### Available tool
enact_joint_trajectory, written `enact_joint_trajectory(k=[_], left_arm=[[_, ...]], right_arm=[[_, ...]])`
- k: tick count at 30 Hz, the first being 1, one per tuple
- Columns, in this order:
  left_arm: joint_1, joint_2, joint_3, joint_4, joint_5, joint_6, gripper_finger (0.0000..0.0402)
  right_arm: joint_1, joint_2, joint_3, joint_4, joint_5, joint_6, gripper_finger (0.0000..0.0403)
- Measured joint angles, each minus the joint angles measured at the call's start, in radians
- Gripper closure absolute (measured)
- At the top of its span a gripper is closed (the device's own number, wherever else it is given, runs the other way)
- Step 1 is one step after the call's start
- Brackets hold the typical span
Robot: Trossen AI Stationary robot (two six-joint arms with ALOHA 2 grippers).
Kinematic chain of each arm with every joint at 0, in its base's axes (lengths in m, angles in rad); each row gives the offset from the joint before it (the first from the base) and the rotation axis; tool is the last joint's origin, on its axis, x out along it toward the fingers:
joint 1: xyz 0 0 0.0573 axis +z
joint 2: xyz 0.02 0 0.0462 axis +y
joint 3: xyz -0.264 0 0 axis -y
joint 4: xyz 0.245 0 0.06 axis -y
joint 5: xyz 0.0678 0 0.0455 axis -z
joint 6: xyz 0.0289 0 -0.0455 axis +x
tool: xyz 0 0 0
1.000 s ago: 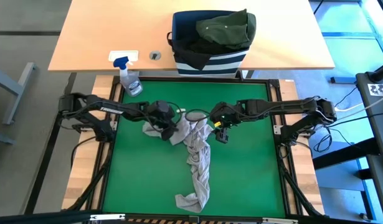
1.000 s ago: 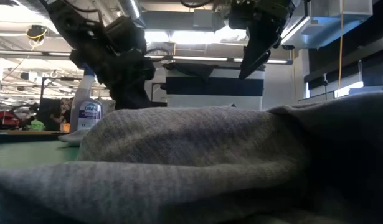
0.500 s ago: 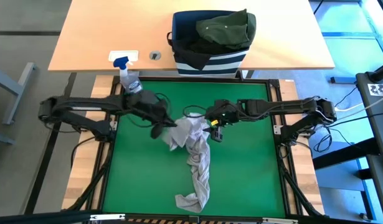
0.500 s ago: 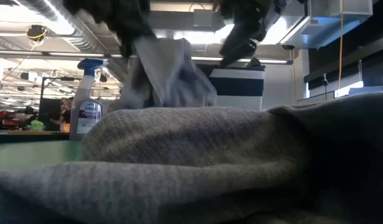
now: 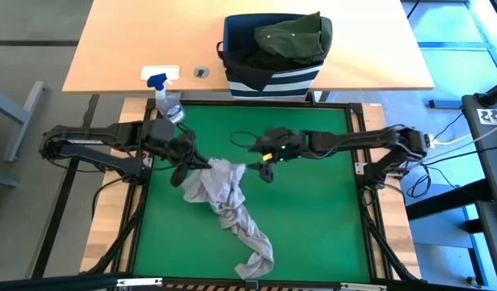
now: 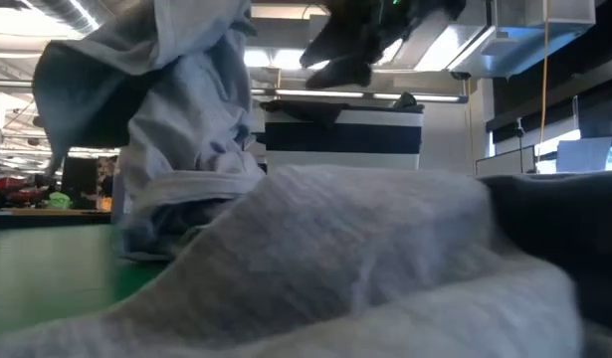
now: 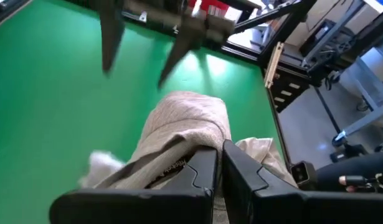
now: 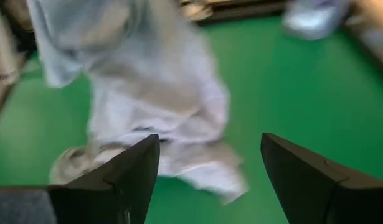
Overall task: Fold Laundry from Bin
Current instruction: Fold the gray shirt
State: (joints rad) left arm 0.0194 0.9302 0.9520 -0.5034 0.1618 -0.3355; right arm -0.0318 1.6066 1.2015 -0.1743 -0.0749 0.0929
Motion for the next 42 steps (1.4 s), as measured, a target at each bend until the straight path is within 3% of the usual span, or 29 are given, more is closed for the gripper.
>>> enact_joint_trajectory(k=[6,10,14,18,21,26,33,36,42], left_arm=[[-0.003,0.000,0.000,0.008,-0.026,-0.002,0.0391],[-0.003,0.000,0.000,0.037,-0.028,-0.002,0.0391],[-0.003,0.000,0.000,0.053,-0.028,-0.002,0.0391],[-0.003,0.000,0.000,0.055,-0.023,-0.002,0.0391],[-0.003,-0.002,0.000,0.073,-0.020,-0.002,0.0391],[-0.003,-0.030,0.046,0.071,-0.028,0.012,0.0391],[-0.001,-0.060,0.165,0.072,-0.139,0.174,0.0391],[0.000,-0.066,0.188,0.082,-0.207,0.227,0.0391],[-0.001,-0.043,0.190,0.175,-0.146,0.242,0.0391]], right_arm=[[0.031,0.126,-0.001,0.152,-0.059,0.005,0.0125],[0.046,0.168,0.000,0.255,-0.095,0.004,0.0156],[0.046,0.184,0.000,0.299,-0.021,-0.012,0.0228],[0.043,0.181,0.000,0.302,-0.004,-0.019,0.0326],[0.044,0.120,0.012,0.212,0.008,-0.059,0.0390],[0.032,-0.073,0.110,-0.040,0.118,-0.175,0.0385],[-0.005,-0.266,0.355,-0.380,0.156,-0.202,0.0399],[-0.002,-0.302,0.422,-0.424,0.162,-0.160,0.0398],[-0.002,-0.286,0.399,-0.402,0.162,-0.009,0.0364]])
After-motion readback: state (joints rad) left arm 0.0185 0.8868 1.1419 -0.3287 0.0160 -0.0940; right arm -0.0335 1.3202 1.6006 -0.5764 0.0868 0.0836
